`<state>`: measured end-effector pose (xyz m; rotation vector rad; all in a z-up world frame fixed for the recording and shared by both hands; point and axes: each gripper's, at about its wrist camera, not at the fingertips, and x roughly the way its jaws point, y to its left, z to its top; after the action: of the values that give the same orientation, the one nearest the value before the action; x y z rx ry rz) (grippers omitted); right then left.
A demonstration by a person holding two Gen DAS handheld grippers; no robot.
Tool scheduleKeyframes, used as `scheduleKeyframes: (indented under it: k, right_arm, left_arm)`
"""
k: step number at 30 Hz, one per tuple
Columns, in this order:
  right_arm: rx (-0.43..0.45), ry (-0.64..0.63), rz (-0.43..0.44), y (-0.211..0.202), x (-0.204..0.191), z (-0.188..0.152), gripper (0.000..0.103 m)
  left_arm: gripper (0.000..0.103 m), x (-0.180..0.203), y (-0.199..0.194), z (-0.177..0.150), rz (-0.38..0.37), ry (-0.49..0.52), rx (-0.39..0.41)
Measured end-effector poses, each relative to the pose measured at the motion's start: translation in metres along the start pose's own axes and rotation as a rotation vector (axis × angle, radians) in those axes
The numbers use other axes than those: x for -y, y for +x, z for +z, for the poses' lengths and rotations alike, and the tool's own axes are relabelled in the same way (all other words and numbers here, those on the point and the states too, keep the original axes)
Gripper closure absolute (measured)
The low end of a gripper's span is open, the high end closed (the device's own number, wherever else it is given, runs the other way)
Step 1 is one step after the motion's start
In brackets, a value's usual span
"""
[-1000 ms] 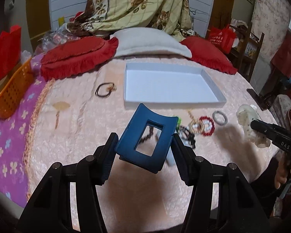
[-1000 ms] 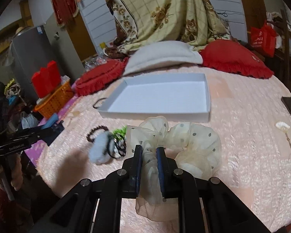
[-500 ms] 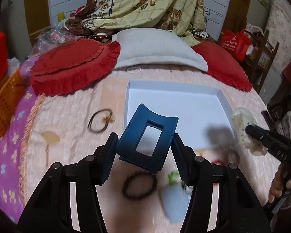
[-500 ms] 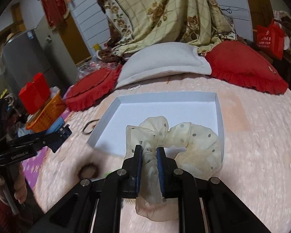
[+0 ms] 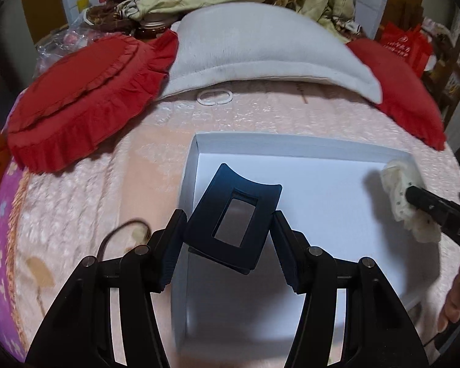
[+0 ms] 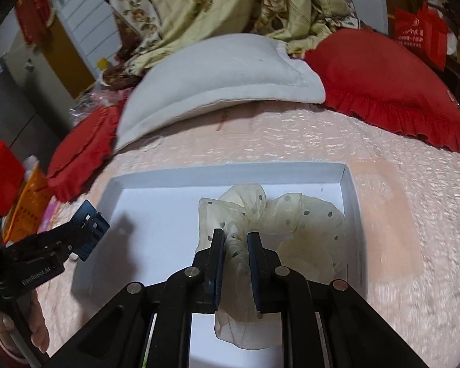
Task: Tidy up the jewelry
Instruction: 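Carry the clip and scrunchie into the white tray and open both tools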
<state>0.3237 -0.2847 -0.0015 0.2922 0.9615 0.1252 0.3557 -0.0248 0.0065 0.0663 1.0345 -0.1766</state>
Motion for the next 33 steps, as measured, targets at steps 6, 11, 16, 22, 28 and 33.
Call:
scheduleKeyframes:
  k: [6,11,16,22,28,33]
  right_arm:
    - [-0.017,0.061,0.012,0.022,0.02,0.01,0.088]
    - [-0.007,0.073,0.04,0.026,0.024,0.007,0.068]
    - [0.015,0.088,0.046,0.021,0.025,0.007,0.066]
    - [0.06,0.081,0.063,-0.006,0.023,0.007,0.065]
    - [0.096,0.056,0.061,-0.038,0.025,-0.005,0.064]
    - [0.102,0.058,0.059,-0.057,0.038,-0.026,0.063]
  left_arm:
    - [0.047,-0.004,0.034,0.014,-0.048,-0.042,-0.034]
    - [0.047,-0.012,0.038,0.014,-0.138,-0.083,-0.034]
    - [0.047,-0.012,0.029,0.014,-0.123,-0.052,-0.01]
    - [0.047,-0.005,0.016,0.013,-0.11,0.011,-0.008]
    - [0.047,-0.008,0.006,0.017,-0.171,-0.016,0.005]
    - [0.047,-0.011,0.002,0.017,-0.233,-0.045,-0.003]
